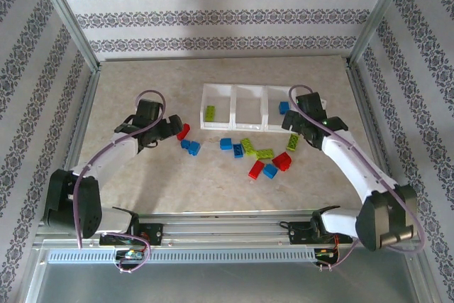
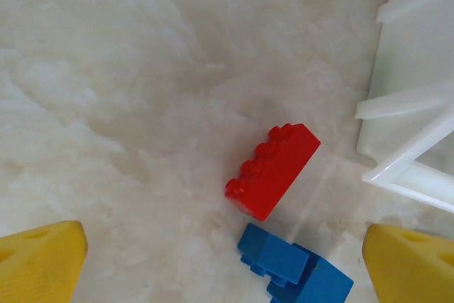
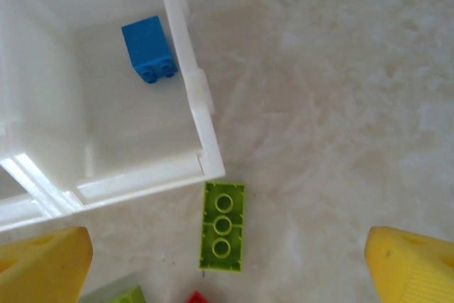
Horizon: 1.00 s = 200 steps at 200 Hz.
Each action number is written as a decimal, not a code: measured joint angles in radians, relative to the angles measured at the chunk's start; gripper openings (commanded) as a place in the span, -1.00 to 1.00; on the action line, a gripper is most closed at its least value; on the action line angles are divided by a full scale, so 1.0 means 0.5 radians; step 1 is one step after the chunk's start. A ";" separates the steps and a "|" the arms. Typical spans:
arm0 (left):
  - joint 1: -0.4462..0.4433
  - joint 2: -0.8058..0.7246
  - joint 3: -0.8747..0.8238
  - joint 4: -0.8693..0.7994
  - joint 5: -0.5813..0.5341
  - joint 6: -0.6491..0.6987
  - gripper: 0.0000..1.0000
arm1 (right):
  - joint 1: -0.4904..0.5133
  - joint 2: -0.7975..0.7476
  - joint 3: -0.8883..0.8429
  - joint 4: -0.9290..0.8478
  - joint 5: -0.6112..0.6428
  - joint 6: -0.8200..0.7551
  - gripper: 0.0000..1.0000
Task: Sort the legos into containers by color
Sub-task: Pick up the lego from the center of the table.
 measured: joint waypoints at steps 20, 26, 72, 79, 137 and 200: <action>0.000 0.096 0.056 -0.002 0.030 0.043 0.94 | -0.001 -0.117 -0.083 -0.036 0.008 0.054 0.97; -0.001 0.132 0.079 -0.007 0.035 0.058 0.91 | -0.001 -0.150 -0.111 -0.043 0.008 0.070 0.97; -0.028 0.470 0.334 -0.122 0.024 0.207 0.70 | -0.011 -0.276 -0.216 -0.105 0.008 0.163 0.97; -0.038 0.521 0.378 -0.144 0.020 0.230 0.67 | -0.014 -0.283 -0.217 -0.111 0.008 0.171 0.97; -0.112 0.829 0.600 -0.233 0.021 0.356 0.40 | -0.014 -0.294 -0.217 -0.117 0.008 0.209 0.97; -0.146 0.961 0.619 -0.247 0.014 0.384 0.06 | -0.014 -0.336 -0.218 -0.117 0.024 0.215 0.97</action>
